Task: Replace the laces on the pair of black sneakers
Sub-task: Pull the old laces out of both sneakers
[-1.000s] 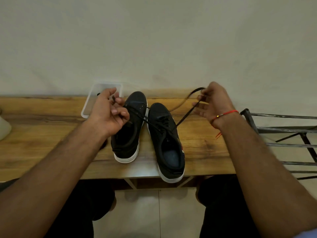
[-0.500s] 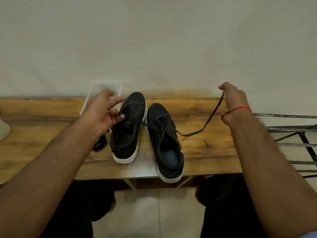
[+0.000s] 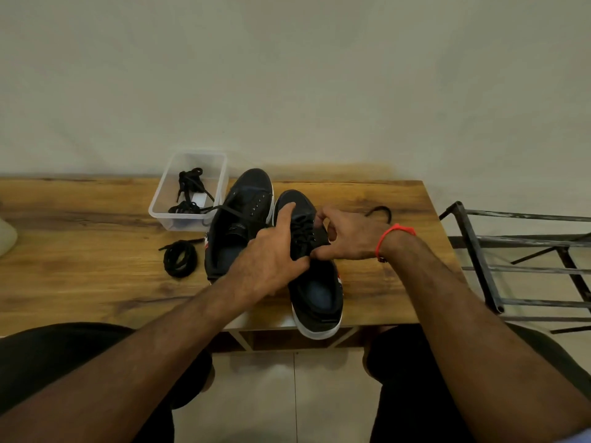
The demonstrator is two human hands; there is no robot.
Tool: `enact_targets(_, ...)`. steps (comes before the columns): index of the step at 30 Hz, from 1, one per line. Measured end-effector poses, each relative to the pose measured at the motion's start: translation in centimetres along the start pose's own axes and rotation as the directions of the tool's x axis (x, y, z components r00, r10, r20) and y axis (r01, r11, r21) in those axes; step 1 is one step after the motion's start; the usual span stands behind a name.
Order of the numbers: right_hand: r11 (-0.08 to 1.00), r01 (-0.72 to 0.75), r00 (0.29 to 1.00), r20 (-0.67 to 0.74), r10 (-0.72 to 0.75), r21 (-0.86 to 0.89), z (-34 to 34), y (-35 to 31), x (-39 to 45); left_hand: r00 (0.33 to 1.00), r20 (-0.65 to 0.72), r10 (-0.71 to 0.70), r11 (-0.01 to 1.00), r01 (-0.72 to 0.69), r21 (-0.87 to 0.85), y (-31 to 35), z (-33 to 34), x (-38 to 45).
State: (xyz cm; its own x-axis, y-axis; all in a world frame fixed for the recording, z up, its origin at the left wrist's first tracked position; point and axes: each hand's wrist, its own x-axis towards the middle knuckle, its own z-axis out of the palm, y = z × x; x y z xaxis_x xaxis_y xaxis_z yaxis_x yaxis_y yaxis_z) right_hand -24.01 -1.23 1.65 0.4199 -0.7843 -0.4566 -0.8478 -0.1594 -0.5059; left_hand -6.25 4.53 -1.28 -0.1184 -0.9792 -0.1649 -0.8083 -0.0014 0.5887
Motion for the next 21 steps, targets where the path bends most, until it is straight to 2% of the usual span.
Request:
enact_targets(6, 0.998, 0.055, 0.997, -0.050, -0.054, 0.016, 0.2, 0.0, 0.1, 1.000, -0.021, -0.006, 0.990, 0.003, -0.142, -0.2, -0.2, -0.4)
enact_targets(13, 0.996, 0.030, 0.995, -0.095, -0.022, 0.079, 0.5, 0.6, 0.3, 0.999, -0.035, -0.038, 0.975, 0.030, -0.218, -1.3, -0.1, 0.1)
enact_targets(18, 0.996, 0.053, 0.996, -0.073, -0.048, 0.068, 0.5, 0.6, 0.3, 0.998, -0.016, -0.056, 0.982, 0.052, -0.182, -1.6, 0.4, 0.6)
enact_targets(21, 0.990, 0.121, 0.991, -0.067, -0.117, 0.067, 0.3, 0.7, 0.1, 0.998, 0.016, -0.055, 0.981, 0.057, -0.183, -1.3, -0.2, 0.3)
